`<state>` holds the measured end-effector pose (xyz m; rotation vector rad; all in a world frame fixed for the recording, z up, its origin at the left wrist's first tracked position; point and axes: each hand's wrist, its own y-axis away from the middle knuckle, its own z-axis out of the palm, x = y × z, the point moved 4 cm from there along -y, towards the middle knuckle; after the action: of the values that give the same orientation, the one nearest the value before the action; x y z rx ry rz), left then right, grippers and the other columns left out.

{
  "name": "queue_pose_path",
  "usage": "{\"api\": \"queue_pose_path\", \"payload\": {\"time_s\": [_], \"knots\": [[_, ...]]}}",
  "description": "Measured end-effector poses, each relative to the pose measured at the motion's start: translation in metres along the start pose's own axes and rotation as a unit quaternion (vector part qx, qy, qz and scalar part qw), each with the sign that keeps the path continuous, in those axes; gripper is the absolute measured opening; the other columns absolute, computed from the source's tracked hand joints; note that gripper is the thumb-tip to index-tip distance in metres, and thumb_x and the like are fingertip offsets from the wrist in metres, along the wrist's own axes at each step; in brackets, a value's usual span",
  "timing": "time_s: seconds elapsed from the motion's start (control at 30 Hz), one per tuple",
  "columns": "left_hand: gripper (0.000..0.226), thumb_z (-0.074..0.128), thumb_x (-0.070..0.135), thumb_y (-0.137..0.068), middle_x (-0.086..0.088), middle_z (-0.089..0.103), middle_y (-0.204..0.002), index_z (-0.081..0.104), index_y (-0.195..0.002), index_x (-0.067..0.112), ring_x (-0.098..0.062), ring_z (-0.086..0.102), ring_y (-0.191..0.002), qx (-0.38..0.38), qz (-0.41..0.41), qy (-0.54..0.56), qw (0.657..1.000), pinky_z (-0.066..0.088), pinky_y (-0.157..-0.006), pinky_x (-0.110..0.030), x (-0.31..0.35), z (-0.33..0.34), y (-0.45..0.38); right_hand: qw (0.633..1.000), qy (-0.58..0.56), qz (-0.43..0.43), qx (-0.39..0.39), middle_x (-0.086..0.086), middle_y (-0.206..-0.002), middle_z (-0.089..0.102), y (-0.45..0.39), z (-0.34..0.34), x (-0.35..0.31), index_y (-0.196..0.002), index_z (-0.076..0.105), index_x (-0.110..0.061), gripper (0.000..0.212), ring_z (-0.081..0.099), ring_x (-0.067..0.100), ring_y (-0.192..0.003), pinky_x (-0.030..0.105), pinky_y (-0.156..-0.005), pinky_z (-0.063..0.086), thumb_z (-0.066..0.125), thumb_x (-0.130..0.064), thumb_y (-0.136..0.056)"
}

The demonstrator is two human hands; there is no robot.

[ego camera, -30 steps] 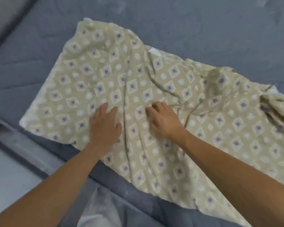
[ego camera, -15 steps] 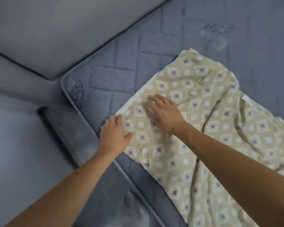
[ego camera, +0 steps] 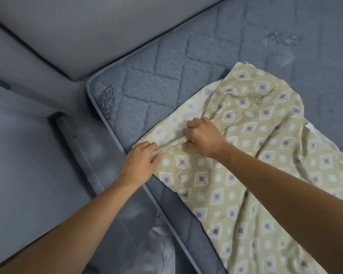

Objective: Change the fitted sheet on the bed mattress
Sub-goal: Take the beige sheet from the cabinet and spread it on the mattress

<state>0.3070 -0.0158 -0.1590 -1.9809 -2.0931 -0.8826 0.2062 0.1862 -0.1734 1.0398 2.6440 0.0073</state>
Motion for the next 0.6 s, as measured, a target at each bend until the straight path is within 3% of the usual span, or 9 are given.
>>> {"api": "queue_pose_path", "payload": {"time_s": [0.1,0.17,0.27,0.33,0.4,0.47,0.6], "knots": [[0.015,0.070,0.024,-0.095,-0.003,0.059,-0.100,0.064,-0.094,0.011,-0.029,0.062,-0.092,0.021,-0.005,0.006,1.000,0.053,-0.070,-0.041,-0.003,0.000,0.005,1.000,0.004,0.012,0.002,0.003,-0.086,0.054,0.000,-0.002,0.001,-0.077,0.063,-0.016,0.026,0.055,0.031,-0.083,0.038,-0.069,0.035,0.083,-0.032,-0.075],[0.013,0.073,0.019,-0.093,-0.006,0.057,-0.114,0.068,-0.098,0.008,-0.029,0.060,-0.105,0.042,-0.008,0.008,0.999,0.056,-0.081,-0.043,-0.003,-0.001,0.006,1.000,0.008,0.025,-0.008,0.005,-0.104,0.060,-0.008,-0.005,0.000,-0.087,0.068,-0.016,0.020,0.055,0.032,-0.098,0.041,-0.072,0.041,0.082,-0.025,-0.076],[0.012,0.076,0.016,-0.090,-0.009,0.050,-0.139,0.071,-0.099,0.010,-0.031,0.052,-0.125,0.046,-0.024,0.025,0.998,0.054,-0.093,-0.045,-0.003,-0.003,0.004,0.998,0.011,0.040,-0.051,0.007,-0.147,0.053,-0.025,-0.007,-0.004,-0.098,0.073,-0.019,0.020,0.046,0.034,-0.134,0.047,-0.093,0.045,0.080,-0.022,-0.080],[0.010,0.075,0.016,-0.090,-0.009,0.048,-0.143,0.071,-0.098,0.012,-0.030,0.049,-0.129,0.035,-0.024,0.028,0.999,0.054,-0.095,-0.046,-0.005,-0.005,0.000,0.997,0.005,0.025,-0.070,0.006,-0.158,0.046,-0.037,-0.009,-0.009,-0.097,0.076,-0.021,0.014,0.037,0.032,-0.148,0.049,-0.110,0.037,0.078,-0.023,-0.084],[0.009,0.075,0.016,-0.091,-0.008,0.051,-0.140,0.072,-0.099,0.013,-0.029,0.050,-0.127,0.025,-0.028,0.026,0.999,0.054,-0.095,-0.046,-0.008,-0.007,-0.004,0.997,0.000,0.011,-0.080,0.003,-0.154,0.051,-0.047,-0.008,-0.011,-0.096,0.078,-0.024,0.011,0.037,0.029,-0.149,0.044,-0.119,0.027,0.077,-0.027,-0.085],[0.011,0.074,0.019,-0.092,-0.005,0.057,-0.125,0.073,-0.102,0.014,-0.027,0.053,-0.118,0.016,-0.039,0.021,0.999,0.054,-0.091,-0.044,-0.009,-0.010,-0.007,0.996,0.006,0.013,-0.091,0.001,-0.136,0.059,-0.051,-0.007,-0.010,-0.097,0.079,-0.027,0.013,0.045,0.027,-0.137,0.041,-0.123,0.020,0.077,-0.032,-0.085],[0.011,0.071,0.024,-0.093,0.001,0.058,-0.110,0.072,-0.103,0.019,-0.021,0.051,-0.113,0.012,-0.058,-0.010,0.998,0.042,-0.073,-0.032,-0.007,-0.017,-0.013,0.998,0.019,0.019,-0.056,0.004,-0.098,0.057,-0.052,-0.011,-0.013,-0.089,0.081,-0.022,0.012,0.052,0.032,-0.100,0.040,-0.109,0.027,0.076,-0.023,-0.077]]}}
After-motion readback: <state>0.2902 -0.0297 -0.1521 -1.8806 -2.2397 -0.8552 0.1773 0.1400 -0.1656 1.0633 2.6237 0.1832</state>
